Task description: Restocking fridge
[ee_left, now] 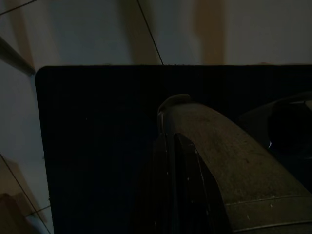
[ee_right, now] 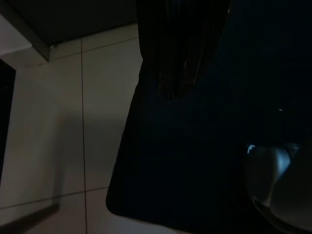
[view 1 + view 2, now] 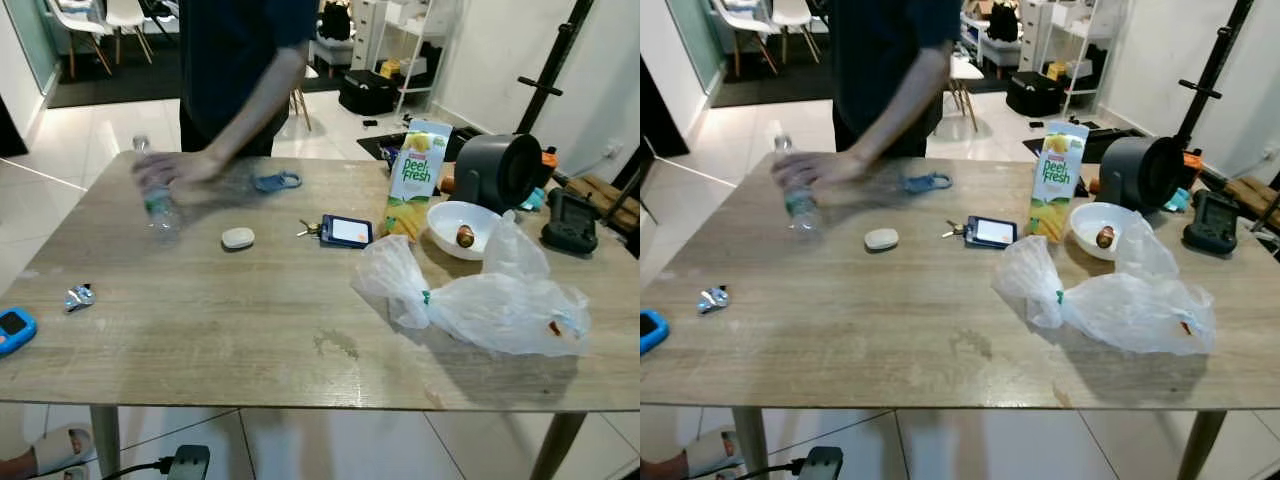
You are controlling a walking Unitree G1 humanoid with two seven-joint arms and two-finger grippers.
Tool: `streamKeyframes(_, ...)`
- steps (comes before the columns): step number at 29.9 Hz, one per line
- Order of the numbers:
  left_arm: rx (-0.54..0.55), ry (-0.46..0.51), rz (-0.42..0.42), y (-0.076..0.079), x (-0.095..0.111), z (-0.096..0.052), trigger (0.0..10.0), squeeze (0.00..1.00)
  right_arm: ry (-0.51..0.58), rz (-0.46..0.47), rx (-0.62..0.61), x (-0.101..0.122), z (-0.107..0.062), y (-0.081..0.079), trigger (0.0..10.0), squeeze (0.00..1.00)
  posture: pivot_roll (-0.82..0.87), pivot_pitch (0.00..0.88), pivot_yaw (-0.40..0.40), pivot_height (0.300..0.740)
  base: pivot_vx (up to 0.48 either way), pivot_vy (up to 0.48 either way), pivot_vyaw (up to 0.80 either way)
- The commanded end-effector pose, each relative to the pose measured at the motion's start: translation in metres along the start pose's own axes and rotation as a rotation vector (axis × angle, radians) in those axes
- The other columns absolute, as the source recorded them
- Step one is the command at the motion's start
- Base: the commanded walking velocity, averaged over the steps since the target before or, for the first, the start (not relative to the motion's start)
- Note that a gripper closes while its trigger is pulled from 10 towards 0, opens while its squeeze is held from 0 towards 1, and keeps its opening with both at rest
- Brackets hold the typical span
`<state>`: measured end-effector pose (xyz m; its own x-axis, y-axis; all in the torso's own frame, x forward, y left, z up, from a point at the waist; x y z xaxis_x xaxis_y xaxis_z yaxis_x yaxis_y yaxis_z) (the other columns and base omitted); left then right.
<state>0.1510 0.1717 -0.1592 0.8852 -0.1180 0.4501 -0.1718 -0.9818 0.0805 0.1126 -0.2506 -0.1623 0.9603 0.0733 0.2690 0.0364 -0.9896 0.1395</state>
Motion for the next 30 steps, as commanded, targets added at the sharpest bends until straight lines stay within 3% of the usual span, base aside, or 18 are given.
streamKeyframes(1,-0.028,-0.065,-0.004,0.009,-0.020,-0.001,10.0,0.00,-0.001,-0.006,0.003,0.000,0.000,-0.001,10.0,0.00,0.05,0.000,-0.049,0.740,0.000,0.000,0.00)
streamKeyframes(9,-0.029,-0.073,-0.010,0.010,-0.023,-0.002,10.0,0.00,-0.006,-0.004,0.007,-0.003,0.000,-0.003,10.0,0.00,0.05,0.000,-0.050,0.740,0.000,-0.342,0.00)
streamKeyframes(30,-0.014,-0.043,0.027,0.007,-0.013,0.000,10.0,0.00,0.021,0.008,0.025,0.005,0.001,-0.011,10.0,0.00,0.05,0.000,-0.042,0.740,0.000,0.000,0.00)
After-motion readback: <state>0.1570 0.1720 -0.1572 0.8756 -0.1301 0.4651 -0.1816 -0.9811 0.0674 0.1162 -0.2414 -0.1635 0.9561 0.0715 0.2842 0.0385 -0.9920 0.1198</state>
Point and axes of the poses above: a point about 5 cm out from each wrist's last joint towards the gripper, its own z axis pointing out of the wrist towards the gripper, its own x axis along the axis of the wrist's last joint, y = z × x, the point moved 6 cm from there along z, pointing out of the wrist towards the gripper, and after that the axes turned 7 degrees about z, right-handed, at the moved point
